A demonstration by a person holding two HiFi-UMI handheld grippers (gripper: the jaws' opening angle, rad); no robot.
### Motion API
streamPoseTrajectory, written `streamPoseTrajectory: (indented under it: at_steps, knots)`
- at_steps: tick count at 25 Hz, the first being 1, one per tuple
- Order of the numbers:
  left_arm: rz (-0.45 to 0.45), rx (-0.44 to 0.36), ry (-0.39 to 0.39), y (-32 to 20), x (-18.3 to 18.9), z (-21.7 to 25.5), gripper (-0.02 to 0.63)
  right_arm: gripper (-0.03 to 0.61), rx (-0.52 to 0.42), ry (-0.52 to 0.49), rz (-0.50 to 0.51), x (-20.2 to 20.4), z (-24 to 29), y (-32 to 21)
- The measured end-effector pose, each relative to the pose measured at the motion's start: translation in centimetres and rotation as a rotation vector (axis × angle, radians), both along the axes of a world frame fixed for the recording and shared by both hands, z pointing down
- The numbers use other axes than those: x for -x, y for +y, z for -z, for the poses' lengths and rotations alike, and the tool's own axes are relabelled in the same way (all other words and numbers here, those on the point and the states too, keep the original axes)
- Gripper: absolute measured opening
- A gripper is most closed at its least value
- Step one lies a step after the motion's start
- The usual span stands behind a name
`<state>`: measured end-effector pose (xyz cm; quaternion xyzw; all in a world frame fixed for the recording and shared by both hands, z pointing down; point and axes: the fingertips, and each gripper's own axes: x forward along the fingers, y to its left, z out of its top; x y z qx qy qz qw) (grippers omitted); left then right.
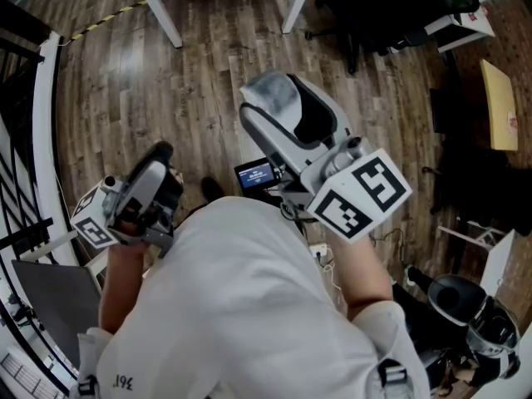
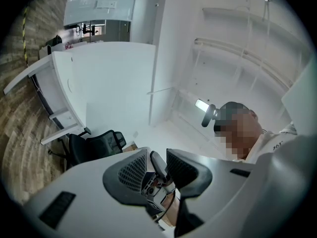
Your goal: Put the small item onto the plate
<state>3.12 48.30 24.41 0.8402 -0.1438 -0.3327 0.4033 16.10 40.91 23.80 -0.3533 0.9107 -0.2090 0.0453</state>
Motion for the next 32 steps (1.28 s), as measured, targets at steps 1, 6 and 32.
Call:
streamPoseTrajectory:
  at_steps: [1, 6, 32]
  knots:
    - [0.000, -0.001, -0.005, 0.0, 0.0, 0.0, 0.114, 0.313, -0.002, 0.007, -0.002, -0.1, 0.0, 0.0]
    - [0.007, 0.000, -0.015, 0.0, 0.1, -0.2, 0.114, 0.313, 0.005, 0.025, -0.005, -0.3, -0.6, 0.0]
    - [0.083, -0.005, -0.065, -1.6, -4.6, -0.6, 0.114, 0.313, 0.033, 0.031, 0.071, -4.1, -2.0, -2.4]
